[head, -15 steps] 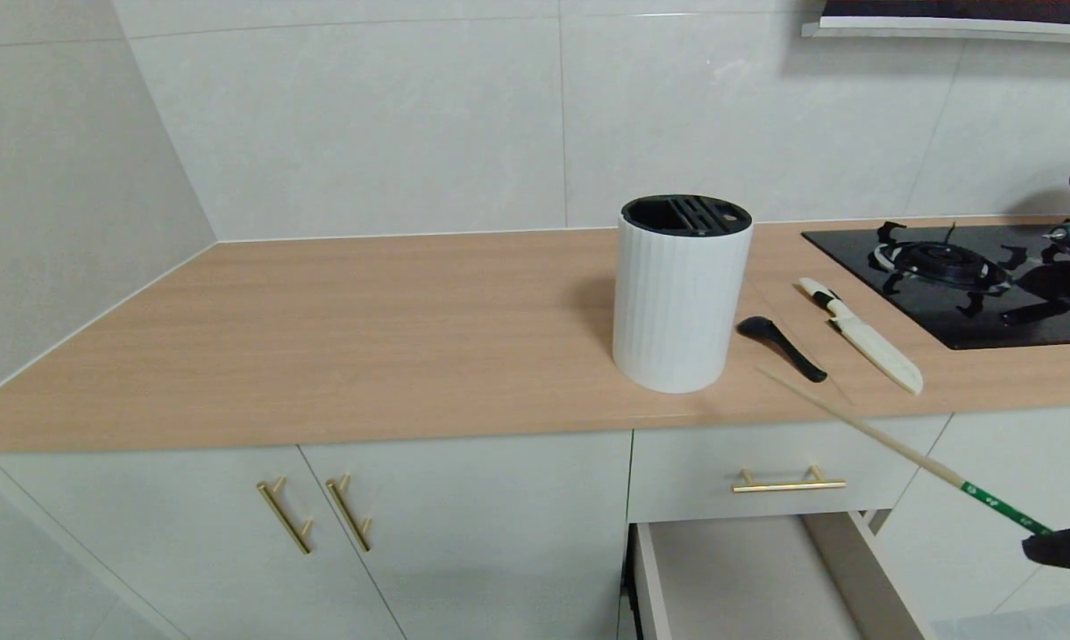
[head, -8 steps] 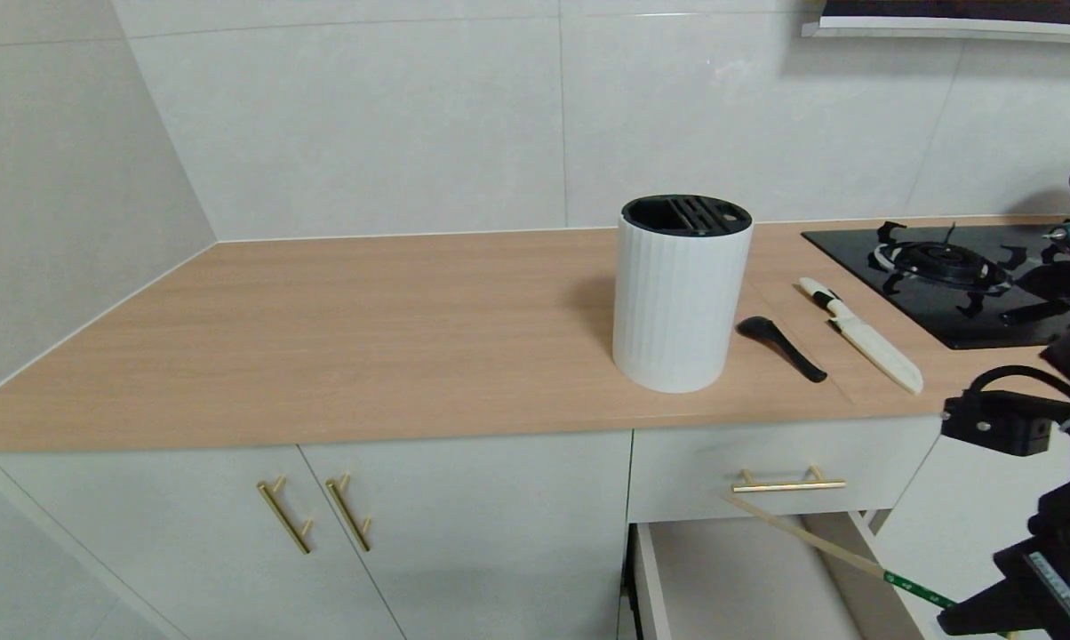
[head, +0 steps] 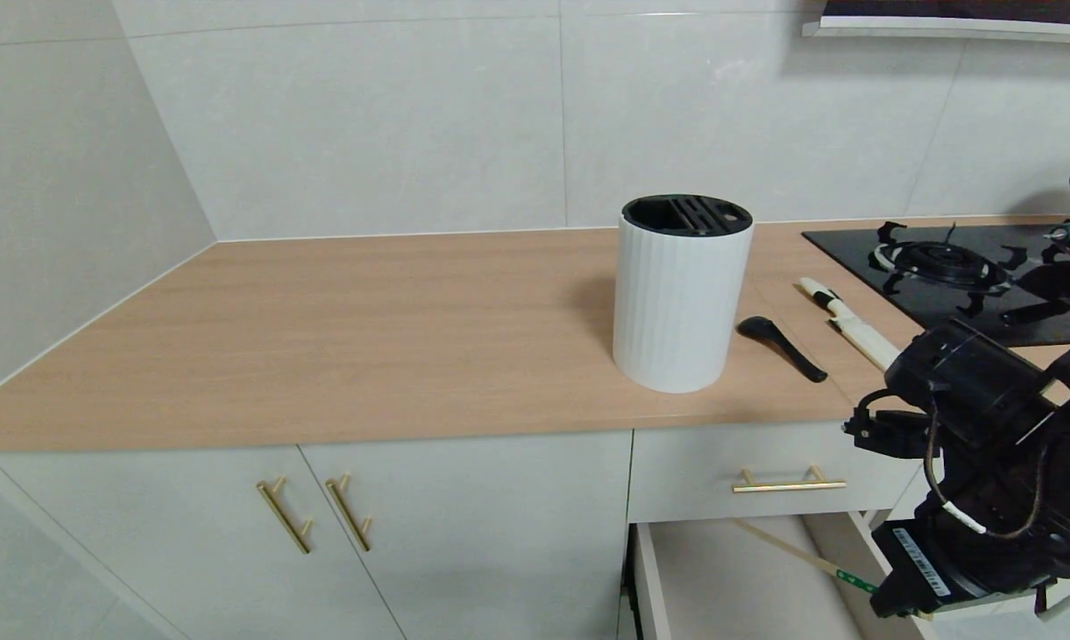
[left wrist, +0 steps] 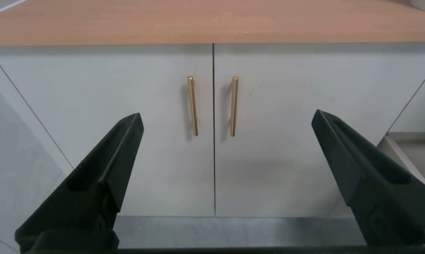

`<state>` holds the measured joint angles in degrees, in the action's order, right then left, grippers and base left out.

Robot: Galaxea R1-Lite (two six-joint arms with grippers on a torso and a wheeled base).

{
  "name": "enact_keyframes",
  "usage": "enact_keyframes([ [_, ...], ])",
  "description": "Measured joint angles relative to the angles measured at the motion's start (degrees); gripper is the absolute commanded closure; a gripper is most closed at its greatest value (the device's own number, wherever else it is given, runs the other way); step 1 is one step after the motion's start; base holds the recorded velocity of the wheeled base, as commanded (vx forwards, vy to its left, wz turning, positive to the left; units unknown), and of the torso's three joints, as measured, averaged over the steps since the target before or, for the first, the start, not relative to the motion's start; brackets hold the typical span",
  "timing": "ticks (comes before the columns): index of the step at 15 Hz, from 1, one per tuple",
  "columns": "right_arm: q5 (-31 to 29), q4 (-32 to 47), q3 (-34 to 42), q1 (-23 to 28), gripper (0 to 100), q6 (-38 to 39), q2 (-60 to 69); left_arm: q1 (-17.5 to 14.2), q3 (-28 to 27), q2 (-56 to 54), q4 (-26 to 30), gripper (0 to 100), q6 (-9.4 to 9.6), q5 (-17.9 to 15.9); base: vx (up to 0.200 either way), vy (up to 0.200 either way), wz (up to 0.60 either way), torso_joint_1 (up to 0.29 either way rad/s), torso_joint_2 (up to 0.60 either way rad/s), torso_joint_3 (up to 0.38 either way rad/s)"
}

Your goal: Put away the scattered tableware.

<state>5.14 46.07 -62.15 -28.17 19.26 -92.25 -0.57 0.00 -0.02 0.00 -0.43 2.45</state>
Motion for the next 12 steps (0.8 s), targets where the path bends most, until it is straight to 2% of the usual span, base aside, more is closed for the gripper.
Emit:
enact_keyframes([
  [4, -0.66, -0.39, 0.09, 0.0, 100, 0.24, -0.76, 0.0, 0.0, -0.02, -0.02, 0, 0.0, 0.01, 0.0, 0.0, 0.0, -0.149, 0.37, 0.217],
  [12, -2.19, -1.46, 0.51, -0.07, 100, 0.26, -0.94, -0.02, 0.0, -0.02, -0.07, 0, 0.0, 0.01, 0.0, 0.0, 0.0, -0.179, 0.47, 0.289],
])
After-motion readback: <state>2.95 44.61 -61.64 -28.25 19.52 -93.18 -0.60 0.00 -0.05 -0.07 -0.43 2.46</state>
